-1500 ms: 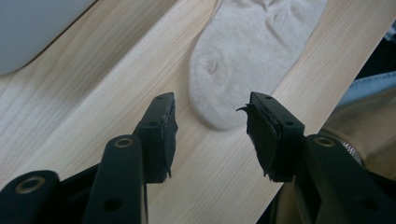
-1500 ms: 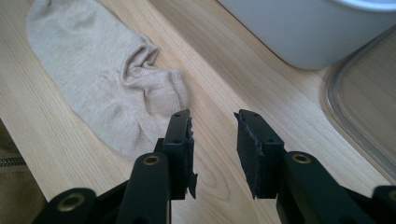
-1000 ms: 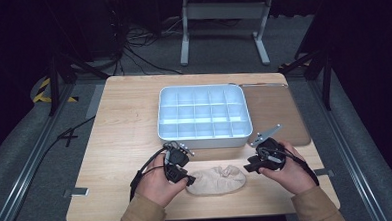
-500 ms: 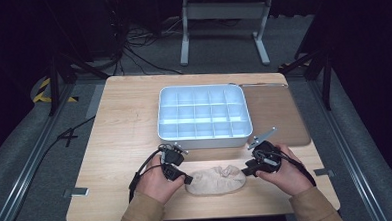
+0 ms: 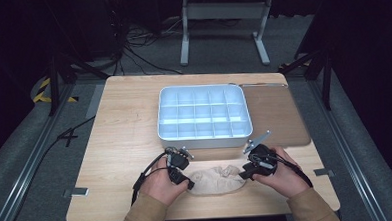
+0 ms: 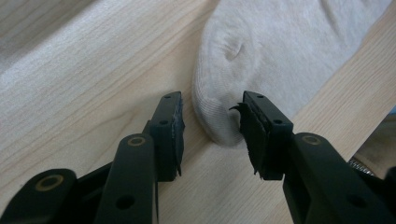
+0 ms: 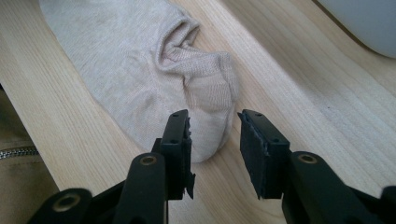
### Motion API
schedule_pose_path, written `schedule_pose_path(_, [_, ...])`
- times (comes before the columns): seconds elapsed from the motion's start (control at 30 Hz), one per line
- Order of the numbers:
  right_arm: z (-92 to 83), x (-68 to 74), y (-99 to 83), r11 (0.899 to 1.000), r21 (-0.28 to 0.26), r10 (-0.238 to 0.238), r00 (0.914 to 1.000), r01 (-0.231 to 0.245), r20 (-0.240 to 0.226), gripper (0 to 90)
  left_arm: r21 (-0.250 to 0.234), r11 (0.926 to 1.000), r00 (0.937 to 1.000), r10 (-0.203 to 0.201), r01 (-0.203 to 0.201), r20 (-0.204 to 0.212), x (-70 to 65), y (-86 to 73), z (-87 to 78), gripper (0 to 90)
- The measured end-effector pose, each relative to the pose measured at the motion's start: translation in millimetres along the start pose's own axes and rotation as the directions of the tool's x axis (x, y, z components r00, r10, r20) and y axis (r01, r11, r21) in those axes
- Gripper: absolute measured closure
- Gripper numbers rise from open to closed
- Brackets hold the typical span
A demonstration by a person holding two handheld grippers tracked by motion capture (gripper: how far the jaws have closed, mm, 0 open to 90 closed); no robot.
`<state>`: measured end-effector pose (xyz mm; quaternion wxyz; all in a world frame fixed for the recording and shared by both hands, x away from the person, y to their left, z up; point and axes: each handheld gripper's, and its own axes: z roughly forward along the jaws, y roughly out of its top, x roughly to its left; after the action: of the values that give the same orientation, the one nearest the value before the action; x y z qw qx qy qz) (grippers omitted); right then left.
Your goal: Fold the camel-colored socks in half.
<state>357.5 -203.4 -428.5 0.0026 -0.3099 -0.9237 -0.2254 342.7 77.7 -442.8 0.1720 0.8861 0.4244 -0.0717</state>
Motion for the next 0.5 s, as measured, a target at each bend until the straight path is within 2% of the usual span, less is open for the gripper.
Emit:
schedule_pose_path(0.1, [0.0,0.6,-0.4,1.0,0.0,0.0,1.0,0.0,0.004,63.3,0.01,0.9998,0.9998,0.018,-0.018,0.005,-3.5,1.2,1.2,60.3])
schedule_pose_path(0.23, [0.1,0.9,-0.7,1.0,0.0,-0.001,1.0,0.001,0.007,63.3,0.016,0.9995,0.9995,0.028,-0.028,-0.011,-7.3,2.4,2.5,63.4])
schedule_pose_path(0.3, [0.5,1.8,-0.7,1.0,0.004,0.0,1.0,0.0,0.005,63.4,0.023,0.9991,0.9992,0.036,-0.035,-0.019,-8.5,2.9,3.3,72.8])
schedule_pose_path(0.4, [1.4,2.7,-0.7,1.0,0.003,-0.002,1.0,0.002,0.006,63.8,0.026,0.9988,0.999,0.041,-0.041,-0.02,-8.5,3.3,3.3,81.6])
schedule_pose_path(0.5, [0.9,3.3,-0.7,1.0,0.0,-0.003,0.9999,0.003,0.01,65.7,0.023,0.9987,0.9986,0.045,-0.045,-0.028,-9.6,3.7,2.7,84.9])
